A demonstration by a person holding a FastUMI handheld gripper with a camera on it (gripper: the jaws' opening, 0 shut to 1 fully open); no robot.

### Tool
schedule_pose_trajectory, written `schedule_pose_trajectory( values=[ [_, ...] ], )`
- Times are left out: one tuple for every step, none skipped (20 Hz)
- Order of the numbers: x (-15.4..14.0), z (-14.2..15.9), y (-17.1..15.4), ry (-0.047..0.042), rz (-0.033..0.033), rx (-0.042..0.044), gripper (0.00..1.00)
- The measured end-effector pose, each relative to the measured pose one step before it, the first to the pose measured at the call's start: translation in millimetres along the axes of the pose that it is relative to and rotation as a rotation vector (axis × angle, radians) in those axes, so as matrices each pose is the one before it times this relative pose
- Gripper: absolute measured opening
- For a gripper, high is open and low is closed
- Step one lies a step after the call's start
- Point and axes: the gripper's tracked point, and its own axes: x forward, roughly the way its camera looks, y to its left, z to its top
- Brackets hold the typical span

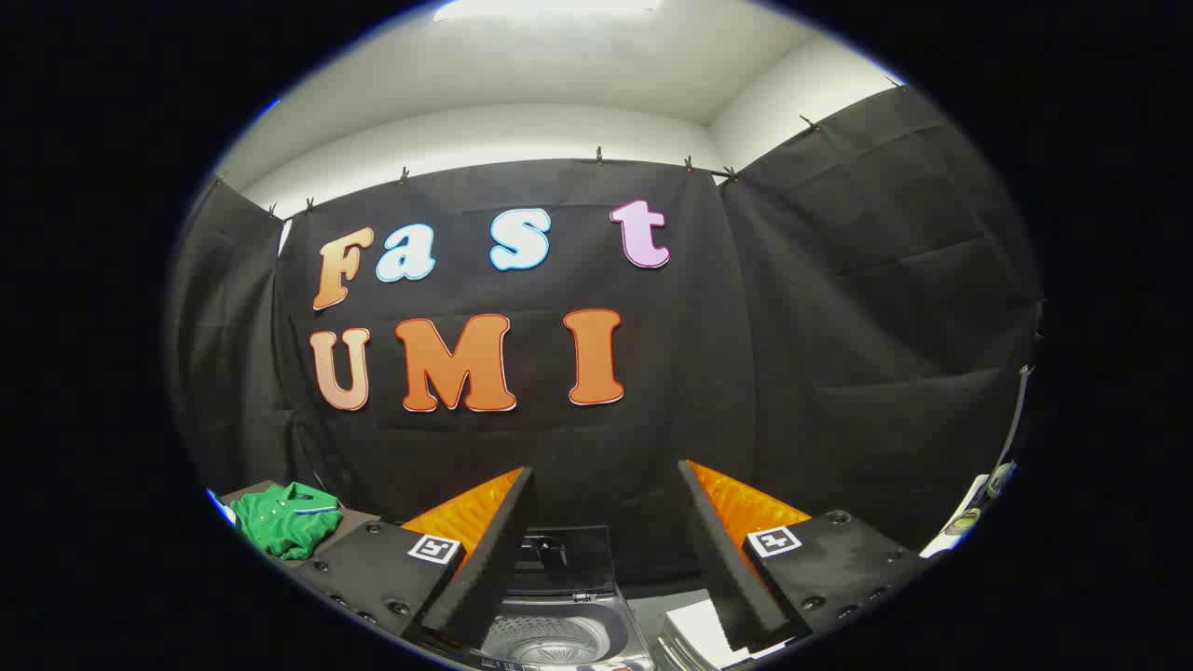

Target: Put the clothes into the washing machine and then close the washing machine lid.

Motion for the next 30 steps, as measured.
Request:
schedule_pose_trajectory(
  values=[
    [0.21, 1.15, -0.54, -0.00033, -0.00157, -0.00011, 0.96],
    [0.43, 0.51, 0.26, -0.00256, -0.00126, -0.00106, 0.96],
    [0.19, 1.11, 0.01, -0.00131, -0.00158, -0.00154, 0.96],
    [0.29, 0.41, 0.34, -0.00265, -0.00010, -0.00082, 0.96],
    [0.69, 1.14, 0.98, -0.00173, 0.00007, -0.00097, 0.96],
    [0.17, 0.68, 0.17, -0.00088, -0.00090, -0.00083, 0.96],
    [0.11, -0.48, 0.07, -0.00041, -0.00024, -0.00016, 0.96],
    [0.26, -0.48, 0.56, 0.00029, 0.00081, -0.00010, 0.96],
    [2.17, 0.02, 1.18, -0.00016, 0.00033, -0.00016, 0.96],
    [0.85, -0.04, 0.05, -0.00200, 0.00008, -0.00078, 0.96],
    [1.49, 1.48, 0.72, -0.00251, -0.00174, -0.00125, 0.96],
    [0.70, 0.35, 0.07, -0.00208, -0.00098, -0.00070, 0.96],
    [0.54, 1.11, 0.35, -0.00275, 0.00064, 0.00008, 0.96],
    [0.34, -0.29, 0.92, -0.00132, 0.00057, -0.00025, 0.96],
    [0.23, 0.03, -0.52, 0.00019, -0.00127, -0.00026, 0.96],
    [1.55, -1.49, -0.84, 0.00153, -0.00033, -0.00007, 0.96],
    [1.04, -0.60, 1.11, 0.00169, -0.00051, 0.00076, 0.96],
    [0.58, -0.73, -0.09, 0.00197, 0.00043, 0.00083, 0.96],
    [1.15, -0.43, 0.20, 0.00150, -0.00040, 0.00042, 0.96],
    [1.47, -0.50, -0.18, 0.00001, 0.00017, -0.00030, 0.96],
    [0.63, 0.76, 0.08, -0.00032, -0.00090, -0.00082, 0.96],
    [1.07, 0.08, 0.29, 0.00081, 0.00038, -0.00022, 0.96],
    [0.70, -0.23, 0.07, -0.00055, 0.00028, -0.00008, 0.96],
    [0.88, 0.11, 0.36, 0.00018, -0.00121, 0.00015, 0.96],
    [0.00, -0.72, 0.39, -0.00007, 0.00099, 0.00045, 0.96],
    [-0.01, -0.15, 0.84, 0.00044, 0.00118, -0.00021, 0.96],
    [2.81, -0.40, 0.70, 0.00147, 0.00073, -0.00091, 0.96],
    [-0.21, -0.99, 0.57, 0.00153, 0.00100, -0.00064, 0.96],
    [-0.19, 0.15, 1.11, 0.00140, 0.00082, 0.00000, 0.96],
    [-0.10, -0.78, 0.56, 0.00198, 0.00066, 0.00041, 0.96]
  ],
)
